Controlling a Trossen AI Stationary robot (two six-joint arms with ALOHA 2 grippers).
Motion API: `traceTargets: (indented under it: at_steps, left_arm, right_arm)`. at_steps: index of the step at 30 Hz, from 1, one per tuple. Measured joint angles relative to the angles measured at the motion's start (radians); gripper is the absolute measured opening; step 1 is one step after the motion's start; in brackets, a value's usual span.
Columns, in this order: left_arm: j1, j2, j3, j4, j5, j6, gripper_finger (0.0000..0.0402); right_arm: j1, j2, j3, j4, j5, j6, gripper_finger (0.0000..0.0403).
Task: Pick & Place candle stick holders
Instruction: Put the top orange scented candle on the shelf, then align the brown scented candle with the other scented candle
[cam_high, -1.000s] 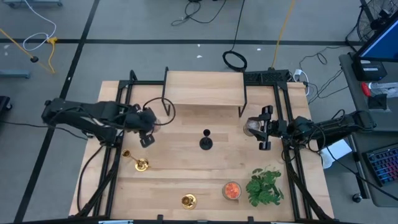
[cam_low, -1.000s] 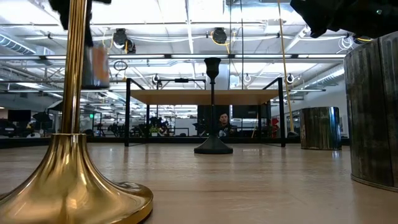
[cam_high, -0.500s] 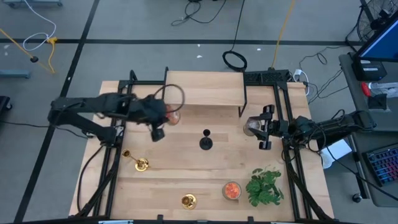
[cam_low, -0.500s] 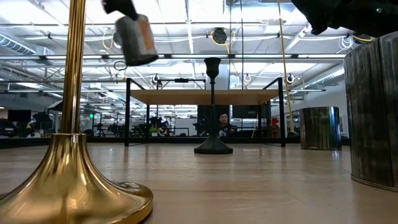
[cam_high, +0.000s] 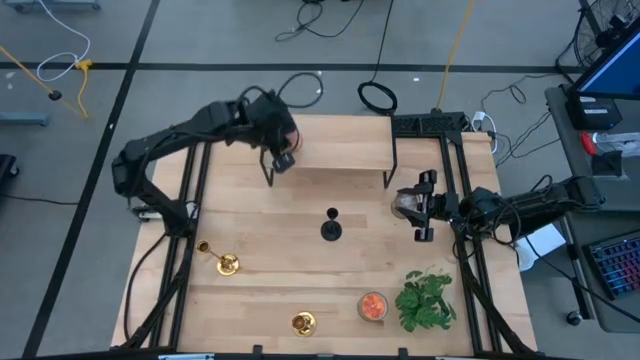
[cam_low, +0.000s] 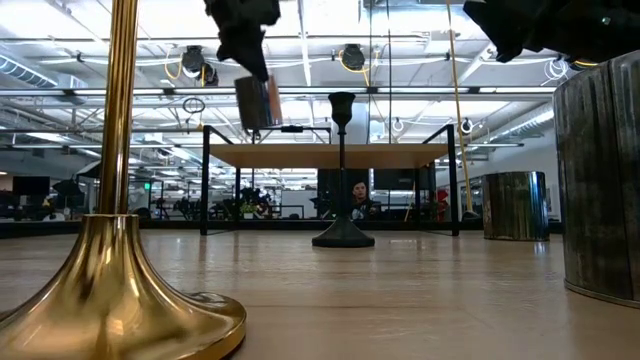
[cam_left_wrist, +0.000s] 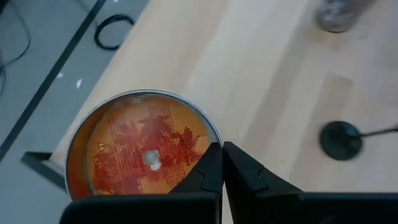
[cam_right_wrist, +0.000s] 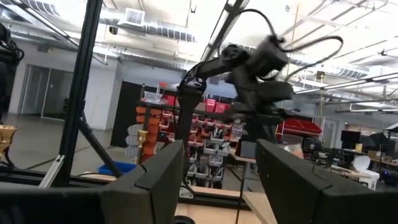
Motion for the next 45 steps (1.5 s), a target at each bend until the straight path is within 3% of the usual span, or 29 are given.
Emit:
traceTargets:
  at_steps: [6,14,24,32,38,45]
  left_arm:
    - [0.106,0.06,0.0,-0.002,0.007,0.02,0.0003]
    - [0.145,0.089,0.0,0.02,-0.047,0.035,0.0004]
    - [0.158,0.087,0.0,0.076,-0.038,0.059,0.0005]
    - [0.176,0.086,0.0,0.089,-0.006,0.054,0.0033]
    - [0.179,0.086,0.0,0.109,0.007,0.062,0.002]
    - [0.174,0.074,-0.001,0.162,0.004,0.174,0.0007]
  right_arm:
    - [0.0,0.007,0.0,-0.007,0.0,-0.001,0.0199]
    - [0.001,0.017,0.0,-0.009,0.0,-0.001,0.0199]
    - [0.001,0.031,0.0,-0.008,0.0,0.001,0.0199]
    - [0.001,0.031,0.0,-0.008,0.0,0.023,0.0199]
    - [0.001,0.031,0.0,-0.008,-0.001,0.023,0.0199]
    - [0.001,0.031,0.0,-0.017,-0.001,0.022,0.0199]
